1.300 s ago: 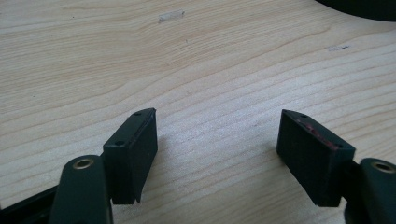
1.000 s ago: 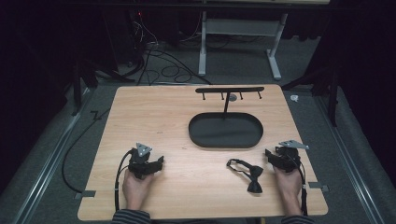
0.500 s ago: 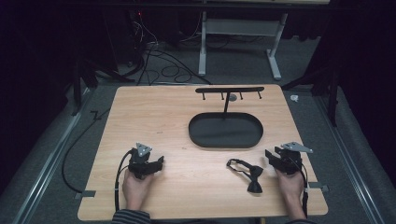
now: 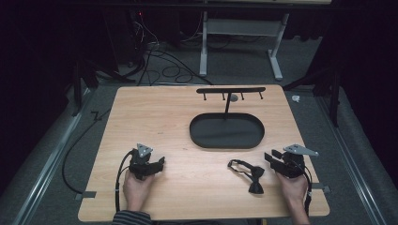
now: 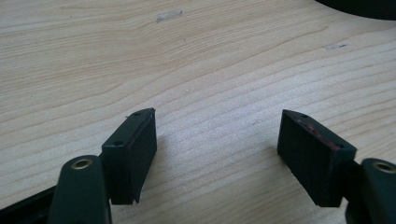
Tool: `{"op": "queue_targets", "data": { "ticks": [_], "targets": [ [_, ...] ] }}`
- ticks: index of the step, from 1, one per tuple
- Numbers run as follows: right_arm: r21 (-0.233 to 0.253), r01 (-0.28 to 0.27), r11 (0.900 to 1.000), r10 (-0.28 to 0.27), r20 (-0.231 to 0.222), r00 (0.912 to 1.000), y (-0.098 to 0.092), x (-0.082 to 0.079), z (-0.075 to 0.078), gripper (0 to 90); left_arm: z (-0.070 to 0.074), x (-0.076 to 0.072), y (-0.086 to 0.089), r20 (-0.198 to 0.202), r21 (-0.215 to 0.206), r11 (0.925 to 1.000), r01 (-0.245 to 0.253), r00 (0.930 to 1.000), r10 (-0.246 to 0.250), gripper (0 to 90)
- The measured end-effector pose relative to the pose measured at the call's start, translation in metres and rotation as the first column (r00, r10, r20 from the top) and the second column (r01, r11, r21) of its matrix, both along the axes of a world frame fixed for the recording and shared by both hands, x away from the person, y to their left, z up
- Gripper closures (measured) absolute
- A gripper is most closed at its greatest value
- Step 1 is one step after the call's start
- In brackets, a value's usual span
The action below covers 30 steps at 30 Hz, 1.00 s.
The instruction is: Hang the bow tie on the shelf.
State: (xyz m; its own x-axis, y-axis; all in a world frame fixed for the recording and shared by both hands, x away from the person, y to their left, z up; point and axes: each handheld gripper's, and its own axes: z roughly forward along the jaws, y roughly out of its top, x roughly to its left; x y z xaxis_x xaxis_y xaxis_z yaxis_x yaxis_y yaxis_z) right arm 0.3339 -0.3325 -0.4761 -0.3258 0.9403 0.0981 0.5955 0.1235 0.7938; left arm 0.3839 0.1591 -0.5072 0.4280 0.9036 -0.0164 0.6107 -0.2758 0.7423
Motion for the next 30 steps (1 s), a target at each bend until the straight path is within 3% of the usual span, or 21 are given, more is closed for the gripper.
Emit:
{"op": "queue_targets", "data": {
  "ticks": [10,20,30],
  "targets": [
    [0.007,-0.087,0.996,0.087,0.015,0.9961,0.017,-0.009,0.01,63.6,0.0,0.0,0.0,-0.001,-0.001,1.0,0.001,1.0,-0.001,28.9],
    [0.007,-0.16,0.987,0.16,0.004,0.987,0.034,-0.007,0.012,63.9,0.0,0.0,0.0,0.0,0.0,1.0,0.0,1.0,0.0,28.9],
    [-0.002,-0.247,0.969,0.246,-0.044,0.9682,0.06,0.005,0.006,64.0,0.0,0.0,0.0,0.0,0.0,1.0,0.0,1.0,0.0,28.8]
  ]
}}
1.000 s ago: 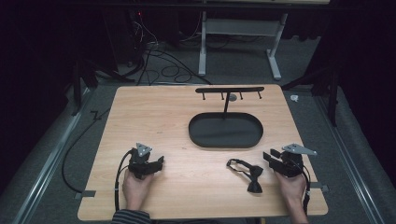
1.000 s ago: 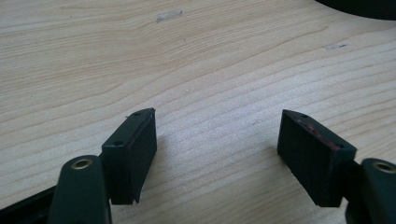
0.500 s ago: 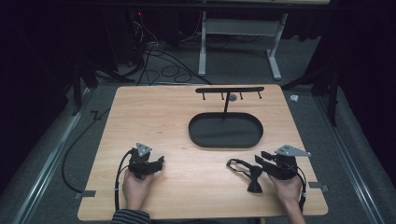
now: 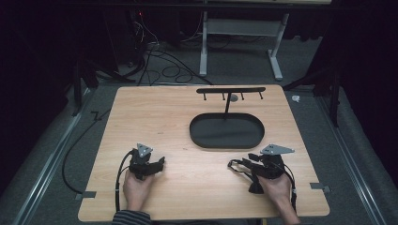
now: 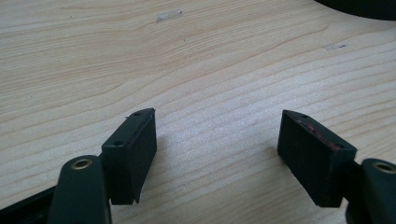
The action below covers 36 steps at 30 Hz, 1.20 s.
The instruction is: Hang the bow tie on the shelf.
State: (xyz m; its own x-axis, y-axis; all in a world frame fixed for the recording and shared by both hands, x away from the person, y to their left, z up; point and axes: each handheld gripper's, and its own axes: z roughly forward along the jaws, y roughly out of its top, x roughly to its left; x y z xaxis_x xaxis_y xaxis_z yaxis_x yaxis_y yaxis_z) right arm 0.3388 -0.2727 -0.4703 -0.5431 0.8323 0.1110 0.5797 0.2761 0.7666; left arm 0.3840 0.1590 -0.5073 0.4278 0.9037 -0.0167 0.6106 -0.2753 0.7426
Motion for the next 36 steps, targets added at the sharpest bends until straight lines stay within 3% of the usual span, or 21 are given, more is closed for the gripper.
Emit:
{"op": "queue_targets", "data": {
  "ticks": [21,31,36],
  "targets": [
    [-0.047,-0.032,0.998,0.028,-0.086,0.9959,0.01,0.015,-0.021,64.8,0.0,0.0,0.0,0.0,0.0,1.0,0.0,1.0,0.0,28.8],
    [-0.075,-0.056,0.996,0.049,-0.081,0.9955,0.011,0.011,-0.025,80.6,0.0,0.0,0.0,0.0,0.0,1.0,0.001,1.0,-0.001,28.7],
    [-0.075,-0.061,0.995,0.056,-0.065,0.9963,0.01,0.01,-0.021,82.6,0.0,0.0,0.0,0.0,0.0,1.0,0.001,1.0,-0.001,28.7]
  ]
}}
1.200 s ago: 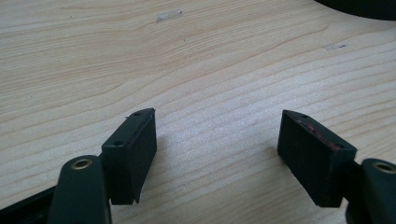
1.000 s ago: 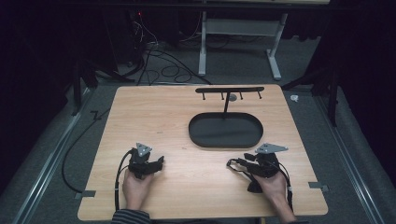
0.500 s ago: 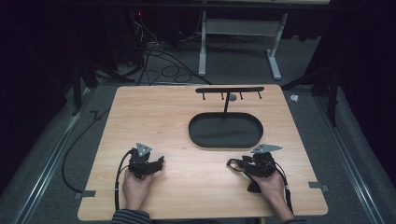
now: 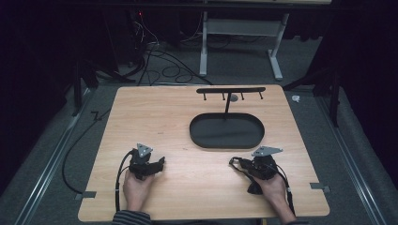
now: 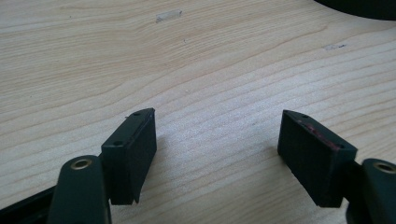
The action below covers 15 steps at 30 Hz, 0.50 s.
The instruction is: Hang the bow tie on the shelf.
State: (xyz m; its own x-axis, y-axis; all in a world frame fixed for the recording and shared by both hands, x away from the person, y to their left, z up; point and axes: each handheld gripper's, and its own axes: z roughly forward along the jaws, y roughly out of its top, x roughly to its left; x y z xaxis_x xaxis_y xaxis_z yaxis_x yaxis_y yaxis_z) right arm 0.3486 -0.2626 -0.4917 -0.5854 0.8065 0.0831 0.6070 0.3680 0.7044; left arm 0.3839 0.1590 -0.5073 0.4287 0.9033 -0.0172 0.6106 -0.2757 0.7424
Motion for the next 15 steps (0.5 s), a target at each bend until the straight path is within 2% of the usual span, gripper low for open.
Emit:
{"op": "queue_targets", "data": {
  "ticks": [7,15],
  "targets": [
    [0.014,0.006,1.0,-0.006,0.033,0.9994,-0.003,-0.003,0.008,83.2,0.0,0.0,0.0,0.0,0.0,1.0,0.001,1.0,-0.001,28.6],
    [0.029,0.015,0.999,-0.018,0.08,0.9966,-0.007,-0.006,0.026,83.4,0.0,0.0,0.0,-0.001,0.001,1.0,0.002,1.0,-0.002,28.6]
  ]
}}
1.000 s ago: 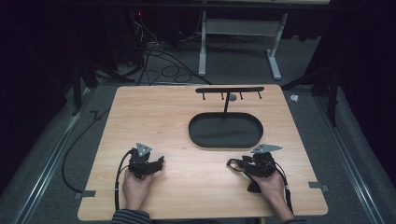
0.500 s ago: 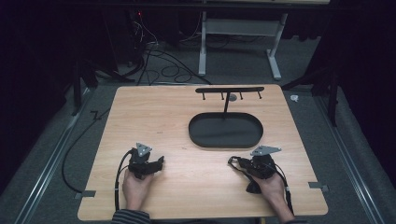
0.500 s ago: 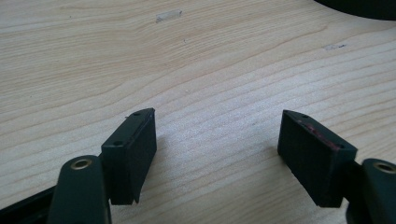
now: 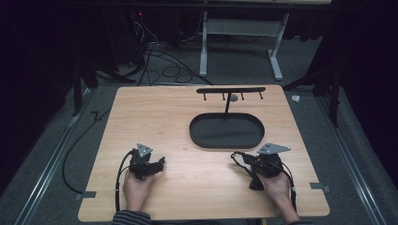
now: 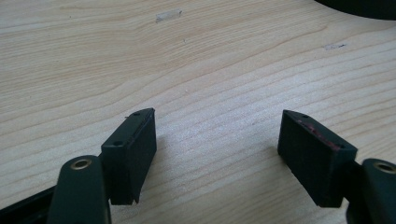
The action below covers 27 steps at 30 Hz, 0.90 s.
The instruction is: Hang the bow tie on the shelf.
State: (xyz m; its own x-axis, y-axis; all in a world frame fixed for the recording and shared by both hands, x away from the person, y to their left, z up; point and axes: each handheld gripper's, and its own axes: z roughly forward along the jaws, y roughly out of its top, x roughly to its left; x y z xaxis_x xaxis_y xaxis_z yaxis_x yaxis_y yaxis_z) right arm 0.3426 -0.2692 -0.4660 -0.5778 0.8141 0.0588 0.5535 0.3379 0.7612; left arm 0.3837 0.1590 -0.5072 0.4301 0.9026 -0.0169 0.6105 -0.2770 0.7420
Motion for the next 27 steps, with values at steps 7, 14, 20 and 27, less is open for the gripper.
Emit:
{"op": "queue_targets", "data": {
  "ticks": [7,14,20,27],
  "targets": [
    [-0.004,0.013,1.0,-0.013,0.024,0.9996,-0.003,0.001,0.012,83.4,0.0,0.0,0.0,0.0,0.0,1.0,0.0,1.0,0.0,28.6],
    [-0.006,0.02,1.0,-0.02,0.067,0.9975,-0.005,0.002,0.026,83.4,0.0,0.0,0.0,0.0,0.0,1.0,0.003,1.0,-0.003,28.4],
    [0.007,0.032,0.999,-0.033,0.085,0.9958,-0.008,0.016,0.034,83.3,0.0,0.0,0.0,0.002,-0.002,1.0,0.001,1.0,-0.001,28.6],
    [0.008,0.04,0.999,-0.041,0.108,0.9933,-0.006,0.019,0.047,83.3,0.0,0.0,0.0,0.002,-0.002,1.0,0.001,1.0,-0.001,28.4]
  ]
}}
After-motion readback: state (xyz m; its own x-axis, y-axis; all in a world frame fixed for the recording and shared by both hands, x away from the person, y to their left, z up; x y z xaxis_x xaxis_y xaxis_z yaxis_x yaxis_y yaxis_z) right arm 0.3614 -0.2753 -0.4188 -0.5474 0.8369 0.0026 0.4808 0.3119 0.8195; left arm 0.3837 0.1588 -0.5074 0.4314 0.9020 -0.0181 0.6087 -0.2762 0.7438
